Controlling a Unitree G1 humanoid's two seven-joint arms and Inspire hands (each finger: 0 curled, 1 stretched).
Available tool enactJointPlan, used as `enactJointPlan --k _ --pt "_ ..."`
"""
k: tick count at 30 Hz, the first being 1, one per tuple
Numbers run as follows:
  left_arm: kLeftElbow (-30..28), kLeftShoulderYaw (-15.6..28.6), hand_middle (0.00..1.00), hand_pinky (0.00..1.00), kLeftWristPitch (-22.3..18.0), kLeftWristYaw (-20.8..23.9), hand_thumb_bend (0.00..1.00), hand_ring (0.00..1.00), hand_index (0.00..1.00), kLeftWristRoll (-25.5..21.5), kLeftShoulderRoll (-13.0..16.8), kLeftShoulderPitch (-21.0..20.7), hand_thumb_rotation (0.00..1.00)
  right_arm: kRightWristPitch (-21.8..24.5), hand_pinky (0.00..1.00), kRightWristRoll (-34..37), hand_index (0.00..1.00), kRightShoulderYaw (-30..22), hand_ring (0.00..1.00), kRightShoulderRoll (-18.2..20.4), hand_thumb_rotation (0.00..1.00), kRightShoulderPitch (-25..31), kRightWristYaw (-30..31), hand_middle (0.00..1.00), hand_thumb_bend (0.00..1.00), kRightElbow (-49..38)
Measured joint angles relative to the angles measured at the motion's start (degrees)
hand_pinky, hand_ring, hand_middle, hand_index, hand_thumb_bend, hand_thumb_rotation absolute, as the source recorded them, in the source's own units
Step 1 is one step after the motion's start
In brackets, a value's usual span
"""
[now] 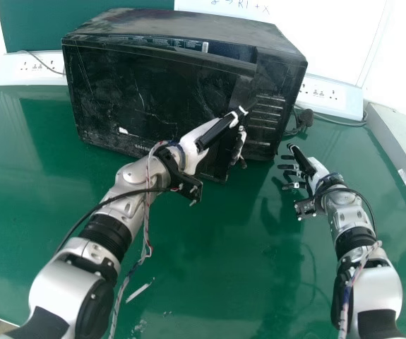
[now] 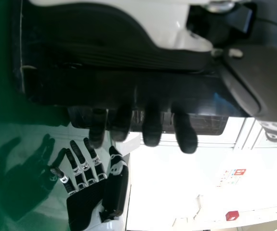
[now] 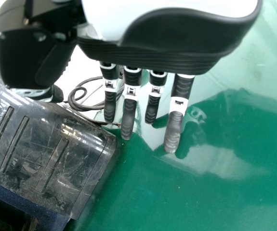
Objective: Open the door of oven
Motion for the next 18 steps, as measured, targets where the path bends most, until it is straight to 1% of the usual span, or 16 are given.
enactJointPlan --k 5,12,15,18 --pt "-3.93 -0.61 0.09 0.00 2.09 -0.38 1.00 0.05 0.11 -0.46 0.02 1.88 0.99 -0.01 0.57 -0.03 0.81 0.09 0.65 -0.02 1.00 -0.03 -0.02 0.69 0.59 0.00" --pt "-12.14 -1.37 0.11 0.02 5.50 -1.74 1.00 0.06 0.12 -0.92 0.40 6.16 1.00 0.00 0.60 0.01 0.81 -0.05 0.66 0.05 1.00 -0.05 -0.05 0.70 0.62 0.01" --pt "-15.36 -1.77 0.10 0.01 6.60 -1.83 1.00 0.06 0.12 -0.99 0.53 8.03 1.00 0.00 0.60 0.02 0.82 -0.06 0.68 0.06 1.00 -0.06 -0.04 0.70 0.61 0.00" --pt "-17.68 -1.87 0.11 0.01 7.48 -2.13 1.00 0.05 0.13 -1.14 0.67 9.29 1.00 0.00 0.59 0.00 0.82 0.02 0.67 0.08 1.00 -0.08 -0.04 0.70 0.62 0.00"
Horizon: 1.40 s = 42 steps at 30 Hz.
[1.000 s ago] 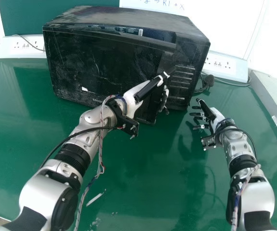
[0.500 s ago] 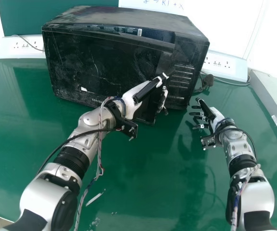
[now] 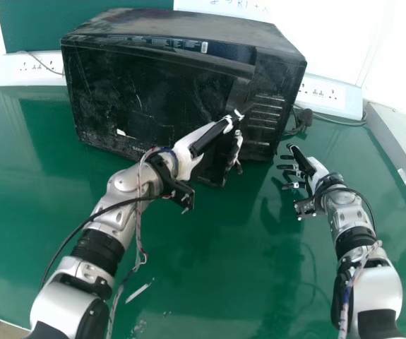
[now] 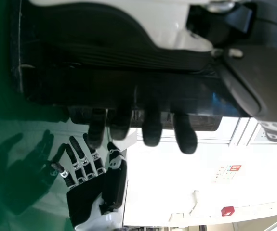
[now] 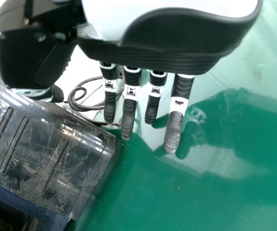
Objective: Open the door of oven
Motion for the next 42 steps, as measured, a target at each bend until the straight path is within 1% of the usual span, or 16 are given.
enactJointPlan --k 5,7,14,17,19,22,25,28,34,42 --pt "-2.98 -0.08 0.10 0.01 0.26 -0.16 1.00 0.06 0.12 -0.06 0.12 1.93 1.00 -0.01 0.59 0.00 0.81 0.04 0.66 0.08 1.00 -0.05 0.02 0.70 0.61 -0.04" --pt "-4.58 -0.08 0.10 0.01 0.48 -0.31 1.00 0.05 0.12 -0.23 0.18 2.99 1.00 -0.01 0.60 0.01 0.81 0.03 0.68 0.13 1.00 -0.10 0.04 0.70 0.61 -0.05" --pt "-11.05 -0.16 0.10 0.01 2.77 -1.50 1.00 0.05 0.12 -1.28 0.69 6.67 0.99 -0.01 0.58 0.02 0.81 0.01 0.66 0.19 1.00 -0.19 0.06 0.70 0.62 -0.07" --pt "-13.24 -0.17 0.09 0.01 3.39 -1.52 0.97 0.05 0.11 -1.33 0.73 7.96 1.00 -0.08 0.60 0.02 0.82 0.02 0.69 0.21 1.00 -0.19 0.13 0.72 0.61 -0.10" --pt "-14.54 -0.17 0.09 0.01 4.18 -1.52 0.95 0.05 0.11 -1.33 0.79 8.56 1.00 -0.08 0.60 0.02 0.83 0.02 0.68 0.26 1.00 -0.21 0.17 0.71 0.61 -0.12" --pt "-17.26 -0.18 0.09 0.01 5.59 -1.50 0.93 0.05 0.10 -1.34 0.87 9.94 1.00 -0.08 0.59 0.03 0.82 0.02 0.68 0.31 1.00 -0.26 0.36 0.71 0.61 -0.14" --pt "-19.49 -0.19 0.08 0.00 6.18 -1.57 0.91 0.04 0.08 -1.60 0.95 11.34 1.00 -0.10 0.59 0.03 0.82 0.04 0.67 0.32 1.00 -0.27 0.54 0.70 0.62 -0.16" --pt "-21.26 -0.19 0.07 0.00 6.23 -1.96 0.90 0.04 0.08 -1.95 1.18 12.70 1.00 -0.11 0.61 0.03 0.82 0.04 0.69 0.34 1.00 -0.28 0.64 0.70 0.62 -0.16" --pt "-25.10 -0.47 0.07 0.00 7.26 -3.18 0.90 0.03 0.07 -2.51 2.14 15.12 1.00 -0.11 0.58 0.01 0.83 0.20 0.67 0.33 1.00 -0.35 1.01 0.70 0.62 -0.17" --pt "-30.78 -1.41 0.07 0.00 7.50 -3.07 0.88 0.04 0.08 -3.51 3.00 19.33 0.98 -0.11 0.59 0.04 0.82 0.16 0.68 0.28 1.00 -0.35 1.11 0.70 0.63 -0.16"
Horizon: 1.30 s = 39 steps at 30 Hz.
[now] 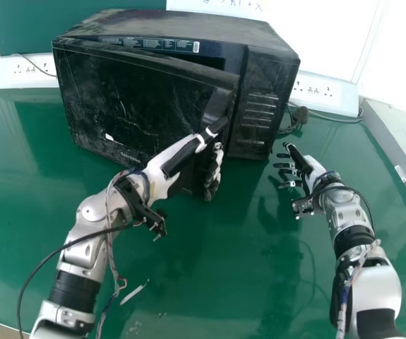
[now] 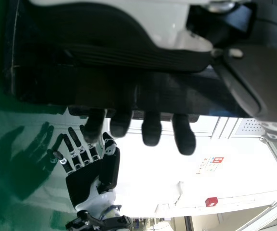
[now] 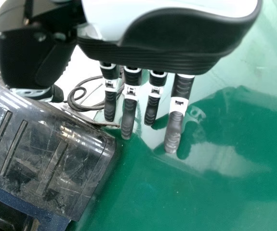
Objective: Open the door of oven
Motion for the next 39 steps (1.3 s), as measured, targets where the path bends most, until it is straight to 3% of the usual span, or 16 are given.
enactJointPlan --k 14,20,30,39 --pt "-12.11 -0.20 0.08 0.00 8.55 1.42 0.86 0.04 0.09 -1.97 0.37 5.43 0.95 -0.01 0.60 0.06 0.82 -0.14 0.68 -0.04 1.00 0.02 0.03 0.70 0.63 0.01" --pt "-14.20 -0.25 0.08 0.00 10.16 1.36 0.88 0.04 0.09 -2.71 0.94 6.30 0.94 -0.01 0.60 0.06 0.82 -0.14 0.68 -0.06 1.00 0.02 0.12 0.71 0.62 0.01" --pt "-19.22 -0.46 0.08 0.00 14.38 0.83 0.83 0.04 0.08 -4.64 3.04 8.17 0.95 -0.05 0.58 0.04 0.82 -0.09 0.66 -0.25 1.00 0.03 0.49 0.70 0.63 0.01" --pt "-22.81 -0.44 0.08 0.01 15.87 0.13 0.79 0.04 0.09 -7.17 5.21 10.66 0.95 -0.04 0.59 0.04 0.83 -0.15 0.67 -0.33 1.00 0.09 0.39 0.70 0.63 0.05"
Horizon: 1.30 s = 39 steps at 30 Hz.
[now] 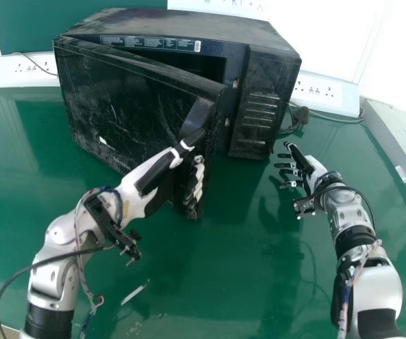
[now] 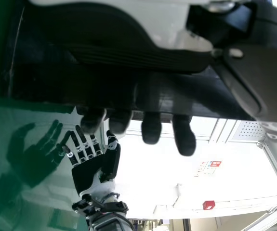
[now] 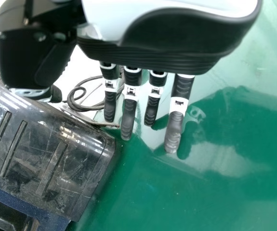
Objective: Open the door of oven
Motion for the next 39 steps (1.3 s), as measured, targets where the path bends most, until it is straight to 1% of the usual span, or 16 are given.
enactJointPlan --k 3,7,9,11,13,16,18,22,25,28,32,35,39 --pt "-0.74 -0.09 0.08 0.01 -0.21 0.04 0.77 0.04 0.09 -0.06 0.28 0.69 0.96 0.01 0.59 0.00 0.83 0.00 0.67 -0.02 1.00 0.01 0.01 0.70 0.62 0.03" --pt "-1.57 -0.12 0.08 0.00 -0.89 0.03 0.76 0.04 0.09 -0.45 0.73 1.72 0.97 0.01 0.63 -0.04 0.83 0.08 0.70 -0.04 1.00 0.03 0.01 0.70 0.62 0.02" --pt "-2.04 -0.07 0.08 0.00 -1.19 -0.01 0.75 0.04 0.10 -0.81 1.05 2.31 0.98 0.01 0.62 -0.05 0.83 0.11 0.70 -0.04 1.00 0.03 0.02 0.71 0.61 0.02" --pt "-2.34 -0.04 0.08 0.00 -1.53 -0.20 0.76 0.04 0.10 -1.43 1.60 2.79 0.98 0.01 0.60 -0.05 0.82 0.11 0.68 -0.04 1.00 0.03 0.01 0.71 0.62 0.03" --pt "-2.57 -0.01 0.08 0.00 -1.64 -0.76 0.78 0.04 0.09 -2.10 2.44 3.04 0.97 0.01 0.60 -0.05 0.83 0.10 0.68 -0.04 1.00 0.04 0.00 0.71 0.61 0.03" --pt "-3.09 0.01 0.09 0.01 -1.65 -1.18 0.81 0.05 0.10 -2.79 3.46 3.43 0.97 0.01 0.63 -0.05 0.83 0.07 0.69 -0.05 1.00 0.06 0.01 0.71 0.62 0.05" --pt "-3.66 0.01 0.08 0.00 -1.65 -1.13 0.81 0.04 0.10 -2.81 3.76 3.76 0.98 0.01 0.62 -0.04 0.82 0.03 0.68 -0.05 1.00 0.06 0.01 0.70 0.62 0.05" --pt "-4.94 0.16 0.08 0.00 -1.71 -1.03 0.84 0.04 0.10 -3.26 4.85 4.99 0.95 0.01 0.60 -0.04 0.82 0.04 0.68 -0.04 1.00 0.06 0.03 0.71 0.61 0.06" --pt "-7.01 0.62 0.08 0.00 0.11 -1.08 0.83 0.04 0.10 -5.06 6.52 5.84 0.96 0.06 0.62 -0.04 0.83 0.02 0.70 -0.06 1.00 0.06 0.00 0.72 0.62 0.07" --pt "-8.67 1.25 0.07 0.00 1.52 -1.17 0.82 0.03 0.09 -6.92 7.92 6.79 0.94 0.11 0.60 -0.04 0.83 0.04 0.68 -0.05 1.00 0.06 -0.08 0.71 0.62 0.07" --pt "-10.60 2.23 0.06 0.00 4.86 -1.25 0.81 0.02 0.08 -9.65 9.49 7.17 0.92 0.10 0.62 -0.04 0.83 0.01 0.69 -0.08 1.00 0.07 -0.02 0.71 0.62 0.09" --pt "-12.50 2.77 0.06 0.00 7.42 -0.74 0.82 0.02 0.07 -10.99 10.46 7.52 0.92 0.10 0.62 -0.04 0.82 0.03 0.69 -0.12 1.00 0.06 0.16 0.71 0.62 0.08" --pt "-13.91 3.10 0.05 0.00 9.05 -0.07 0.82 0.01 0.06 -11.74 11.13 7.88 0.92 0.10 0.62 -0.08 0.83 0.20 0.69 -0.14 1.00 0.06 0.22 0.71 0.62 0.07"
